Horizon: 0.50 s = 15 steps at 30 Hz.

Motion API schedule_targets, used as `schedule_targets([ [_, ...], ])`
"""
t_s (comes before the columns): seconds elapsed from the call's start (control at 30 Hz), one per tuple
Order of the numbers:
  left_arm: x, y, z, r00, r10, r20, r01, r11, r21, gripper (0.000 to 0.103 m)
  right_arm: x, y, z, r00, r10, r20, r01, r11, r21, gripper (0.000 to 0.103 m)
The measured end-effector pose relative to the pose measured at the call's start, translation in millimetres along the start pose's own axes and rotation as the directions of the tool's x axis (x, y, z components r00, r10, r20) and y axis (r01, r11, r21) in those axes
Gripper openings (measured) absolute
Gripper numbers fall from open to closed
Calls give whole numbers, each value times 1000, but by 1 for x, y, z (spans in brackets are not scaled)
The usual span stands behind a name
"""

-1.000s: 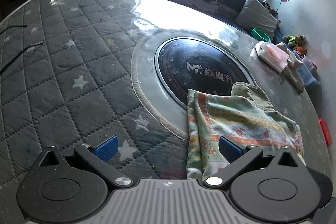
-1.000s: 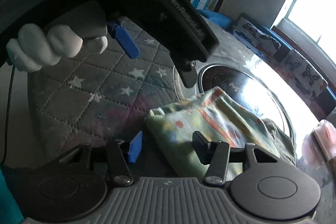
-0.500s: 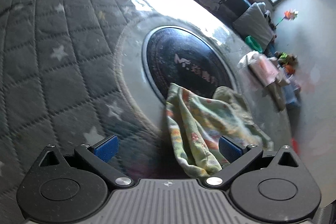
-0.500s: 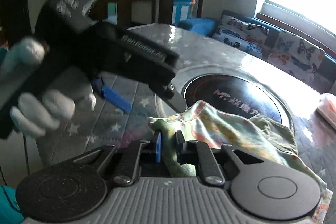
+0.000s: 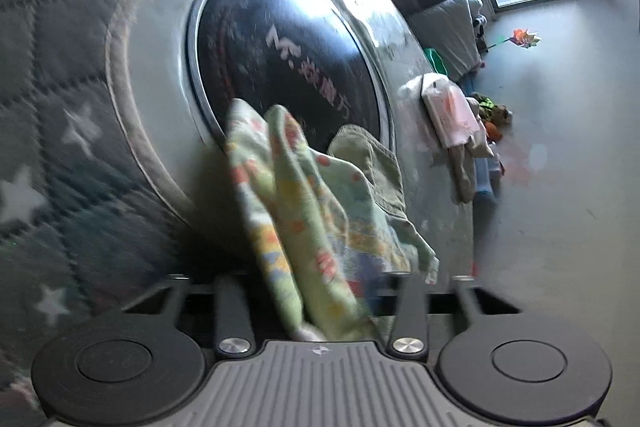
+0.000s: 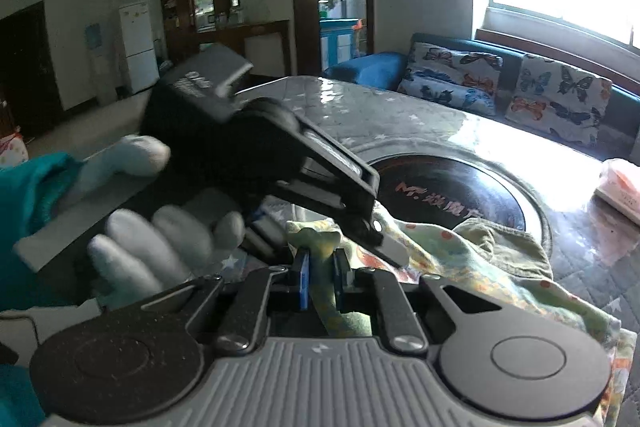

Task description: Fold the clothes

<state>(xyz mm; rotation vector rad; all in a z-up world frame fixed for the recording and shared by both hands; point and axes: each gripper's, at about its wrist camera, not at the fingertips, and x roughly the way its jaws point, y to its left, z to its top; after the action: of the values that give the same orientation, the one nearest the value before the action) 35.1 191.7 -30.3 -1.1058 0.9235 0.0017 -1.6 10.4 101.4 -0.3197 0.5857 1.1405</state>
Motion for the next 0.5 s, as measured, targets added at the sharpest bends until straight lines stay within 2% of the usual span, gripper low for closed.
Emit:
schedule_targets([
  [0.07,3,1,-1,1000,3,-5,-3,1000,6,23,-2,-3,-2,1000,8,-1,-8,1000,0,15],
  [0.1,3,1,-1,1000,7,-3,-7,1000,11,23,-6,-7,-3,1000,7,6,-7,1000,3,21],
  [0.17,2,1,-1,1000,14,0,-14,1000,21,21,-12,-16,-6,1000,-2,13,1,1000,30,27],
  [0.3,1,-4,-3,999,52,11,-53,996,73,19,-26,-52,-14,994,-104,16,101,986,134,34],
  [0.37,1,-7,-5,997,69,17,-70,992,101,19,-31,-77,-21,982,-190,-4,188,963,193,38],
  [0.43,1,-10,-6,996,85,24,-87,988,129,19,-31,-106,-29,952,-304,-34,304,929,213,42],
  [0.5,0,-14,-7,995,100,31,-104,982,155,19,-33,-134,-39,923,-378,-79,385,883,268,47],
])
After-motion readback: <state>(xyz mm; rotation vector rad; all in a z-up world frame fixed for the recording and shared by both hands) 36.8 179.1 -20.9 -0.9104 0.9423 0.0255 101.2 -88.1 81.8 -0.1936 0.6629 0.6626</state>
